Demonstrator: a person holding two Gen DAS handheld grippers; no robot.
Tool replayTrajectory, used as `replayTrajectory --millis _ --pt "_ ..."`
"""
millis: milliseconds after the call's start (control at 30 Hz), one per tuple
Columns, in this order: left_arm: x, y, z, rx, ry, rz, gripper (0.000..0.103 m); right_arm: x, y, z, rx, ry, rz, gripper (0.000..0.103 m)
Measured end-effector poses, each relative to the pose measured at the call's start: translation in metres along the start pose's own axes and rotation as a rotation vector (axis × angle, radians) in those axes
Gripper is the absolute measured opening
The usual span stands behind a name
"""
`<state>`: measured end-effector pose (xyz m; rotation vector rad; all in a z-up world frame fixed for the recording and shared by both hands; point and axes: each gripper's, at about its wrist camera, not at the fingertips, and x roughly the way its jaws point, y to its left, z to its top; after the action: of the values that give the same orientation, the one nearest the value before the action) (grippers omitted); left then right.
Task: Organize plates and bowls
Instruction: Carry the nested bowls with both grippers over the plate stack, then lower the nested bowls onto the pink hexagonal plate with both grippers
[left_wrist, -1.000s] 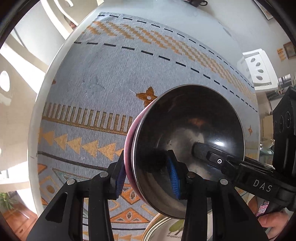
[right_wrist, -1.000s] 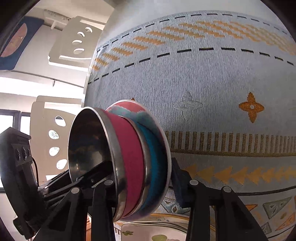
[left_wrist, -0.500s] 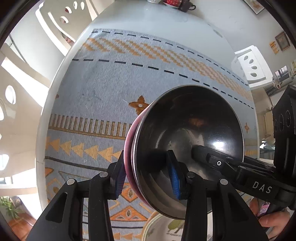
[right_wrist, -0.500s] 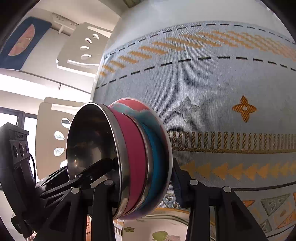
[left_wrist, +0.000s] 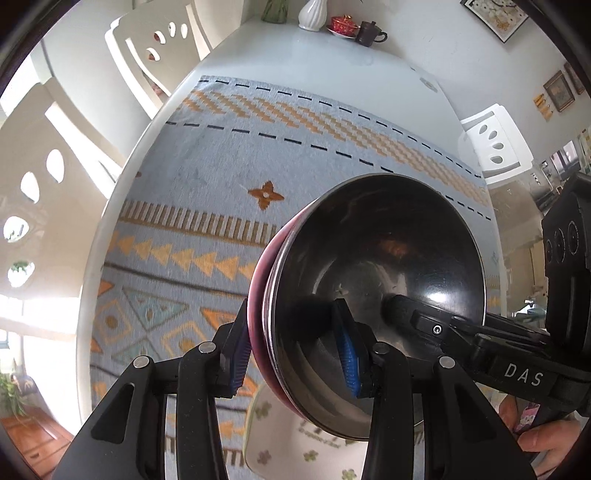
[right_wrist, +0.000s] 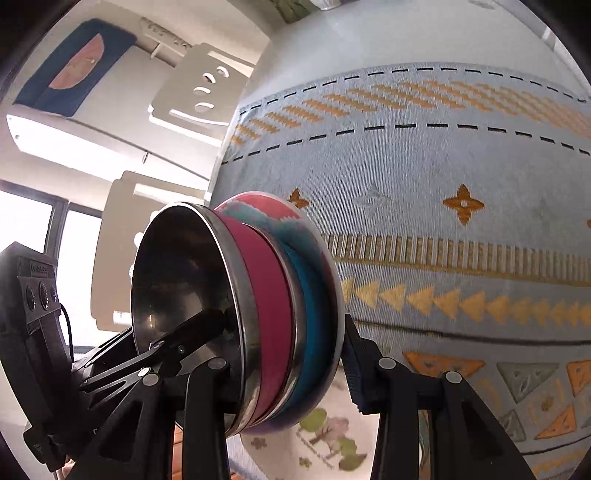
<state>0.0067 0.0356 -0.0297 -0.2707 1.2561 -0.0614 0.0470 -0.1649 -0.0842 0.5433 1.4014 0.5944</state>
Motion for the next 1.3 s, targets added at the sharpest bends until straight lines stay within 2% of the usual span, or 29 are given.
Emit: replayTrajectory --millis 533,1100,1300 --pt "-0.017 -0.003 -0.068 -0.055 -0.004 0.014 0.038 -0.010 0.001 -0.063 -0.049 0.042 0.002 0.039" --pt "-0.003 -0.005 -0.109 -0.071 0.028 -0.004 0.038 -0.002 -0.007 -0.094 -0.056 0.097 -0.030 0.039" --pt "0.005 -0.006 -0.116 -0.058 0.050 0.011 0.038 0.007 -0.012 -0.099 -0.051 0.118 -0.043 0.039"
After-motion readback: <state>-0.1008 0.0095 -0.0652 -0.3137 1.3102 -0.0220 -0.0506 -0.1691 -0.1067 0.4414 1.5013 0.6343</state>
